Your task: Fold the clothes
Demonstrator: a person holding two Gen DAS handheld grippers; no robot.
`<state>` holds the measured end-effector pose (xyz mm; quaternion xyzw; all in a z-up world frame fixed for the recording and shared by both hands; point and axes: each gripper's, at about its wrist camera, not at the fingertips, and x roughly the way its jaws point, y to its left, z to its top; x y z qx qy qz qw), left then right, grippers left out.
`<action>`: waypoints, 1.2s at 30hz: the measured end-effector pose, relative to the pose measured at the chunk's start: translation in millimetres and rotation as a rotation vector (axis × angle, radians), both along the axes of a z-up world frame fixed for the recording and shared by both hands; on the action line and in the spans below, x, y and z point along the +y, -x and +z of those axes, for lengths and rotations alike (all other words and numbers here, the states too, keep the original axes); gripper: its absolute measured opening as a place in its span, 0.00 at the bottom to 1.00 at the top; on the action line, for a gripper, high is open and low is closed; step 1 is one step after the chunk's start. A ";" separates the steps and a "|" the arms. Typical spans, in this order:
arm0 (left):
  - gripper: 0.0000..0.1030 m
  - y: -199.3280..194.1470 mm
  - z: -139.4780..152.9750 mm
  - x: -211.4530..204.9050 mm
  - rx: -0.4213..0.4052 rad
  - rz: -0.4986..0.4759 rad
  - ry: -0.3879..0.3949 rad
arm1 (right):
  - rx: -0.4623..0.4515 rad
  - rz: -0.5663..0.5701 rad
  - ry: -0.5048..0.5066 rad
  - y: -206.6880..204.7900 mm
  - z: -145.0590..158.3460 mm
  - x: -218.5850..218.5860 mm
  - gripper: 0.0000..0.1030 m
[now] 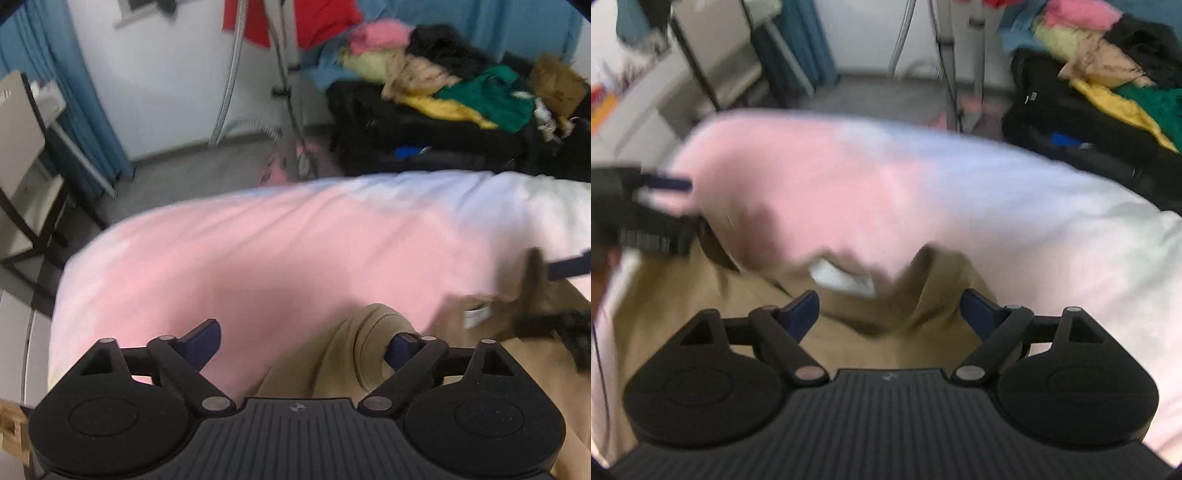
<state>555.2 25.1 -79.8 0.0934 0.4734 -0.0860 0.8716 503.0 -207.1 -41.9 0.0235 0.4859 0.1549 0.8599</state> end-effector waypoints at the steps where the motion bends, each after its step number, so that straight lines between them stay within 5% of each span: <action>1: 0.95 10.3 6.1 1.6 -0.037 0.001 0.011 | -0.046 -0.037 -0.010 8.8 6.0 1.9 0.83; 6: 1.00 90.9 34.2 12.8 -0.241 0.028 0.101 | -0.286 -0.246 0.028 85.5 28.3 -0.1 0.83; 11: 1.00 197.8 56.1 22.0 -0.391 0.057 0.210 | -0.410 -0.362 -0.036 207.9 42.9 -12.9 0.83; 17: 1.00 355.5 79.8 24.6 -0.504 0.055 0.229 | -0.473 -0.378 -0.081 359.3 52.2 -10.9 0.83; 23: 1.00 471.7 81.2 25.3 -0.570 0.048 0.192 | -0.591 -0.336 -0.111 448.6 67.3 -7.6 0.83; 29: 1.00 523.4 66.3 39.3 -0.596 0.083 0.203 | -0.665 -0.381 -0.137 484.6 47.3 -8.1 0.83; 34: 1.00 530.3 52.8 41.5 -0.600 0.082 0.189 | -0.695 -0.365 -0.107 485.5 44.5 -4.5 0.84; 36: 1.00 523.2 43.1 38.5 -0.584 0.080 0.173 | -0.703 -0.382 -0.133 486.2 43.9 -6.3 0.92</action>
